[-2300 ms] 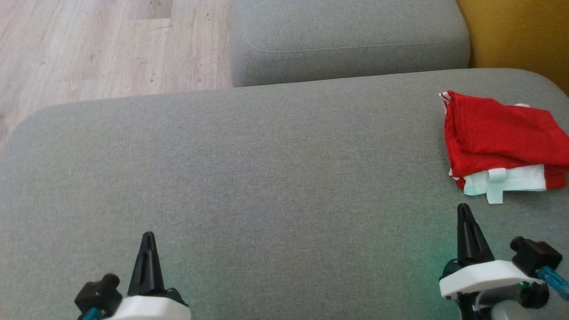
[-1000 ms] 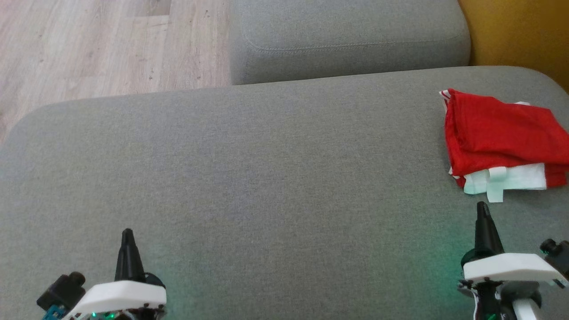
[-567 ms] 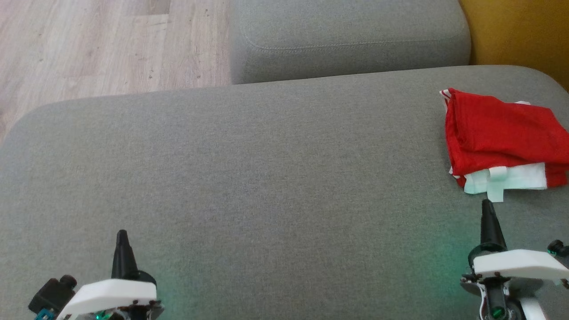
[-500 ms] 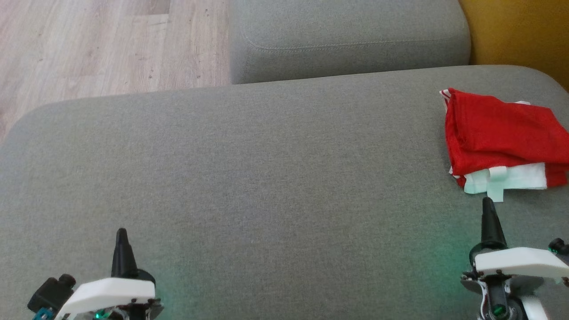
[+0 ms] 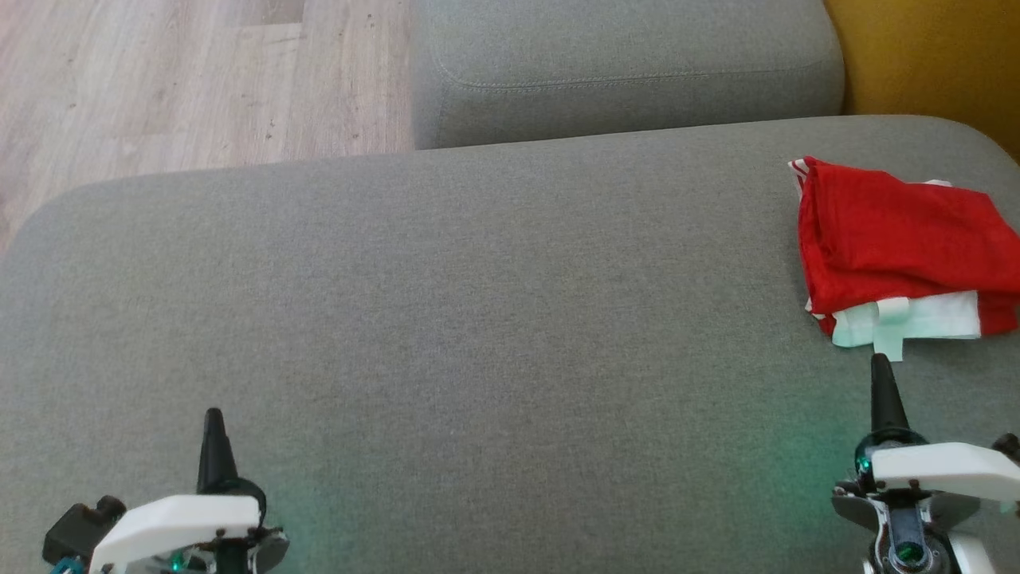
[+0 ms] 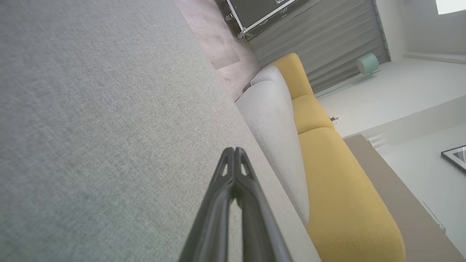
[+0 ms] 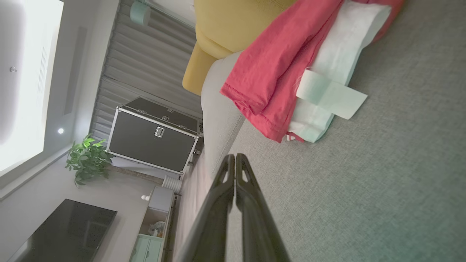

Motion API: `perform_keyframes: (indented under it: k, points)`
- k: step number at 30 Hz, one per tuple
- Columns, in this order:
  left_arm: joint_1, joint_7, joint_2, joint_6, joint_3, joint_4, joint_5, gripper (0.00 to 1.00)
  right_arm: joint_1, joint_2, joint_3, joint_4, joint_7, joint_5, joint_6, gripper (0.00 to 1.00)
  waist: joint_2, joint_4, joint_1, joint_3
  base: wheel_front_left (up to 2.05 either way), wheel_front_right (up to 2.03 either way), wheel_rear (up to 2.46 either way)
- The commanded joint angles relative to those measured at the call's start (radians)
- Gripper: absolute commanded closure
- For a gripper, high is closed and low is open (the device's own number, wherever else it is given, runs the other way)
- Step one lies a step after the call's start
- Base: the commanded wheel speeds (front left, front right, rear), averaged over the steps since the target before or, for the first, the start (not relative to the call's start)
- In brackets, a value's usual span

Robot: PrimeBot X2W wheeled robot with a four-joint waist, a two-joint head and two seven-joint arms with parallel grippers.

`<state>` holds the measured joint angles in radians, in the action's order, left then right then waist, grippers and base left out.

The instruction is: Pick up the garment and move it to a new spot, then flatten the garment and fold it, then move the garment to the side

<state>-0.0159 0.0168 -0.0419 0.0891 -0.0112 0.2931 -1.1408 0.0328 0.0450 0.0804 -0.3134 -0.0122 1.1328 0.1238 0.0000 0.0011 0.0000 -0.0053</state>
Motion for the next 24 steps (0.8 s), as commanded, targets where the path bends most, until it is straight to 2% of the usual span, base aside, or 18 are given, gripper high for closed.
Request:
perform_keyframes:
  k: [1, 24]
  points:
    - [-0.056, -0.01, -0.006, 0.008, -0.034, -0.035, -0.024, 1.0, 0.055, 0.004, -0.008, 0.041, 0.008, 0.028, 0.005, 1.0, 0.0, 0.0, 0.0, 0.0, 0.0, 0.0, 0.0]
    - [-0.077, -0.078, -0.007, 0.027, -0.073, -0.042, -0.276, 1.0, 0.066, 0.005, 0.015, 0.057, 0.075, 0.282, 0.006, 1.0, 0.0, -0.001, 0.0, 0.005, 0.0, 0.0, 0.0]
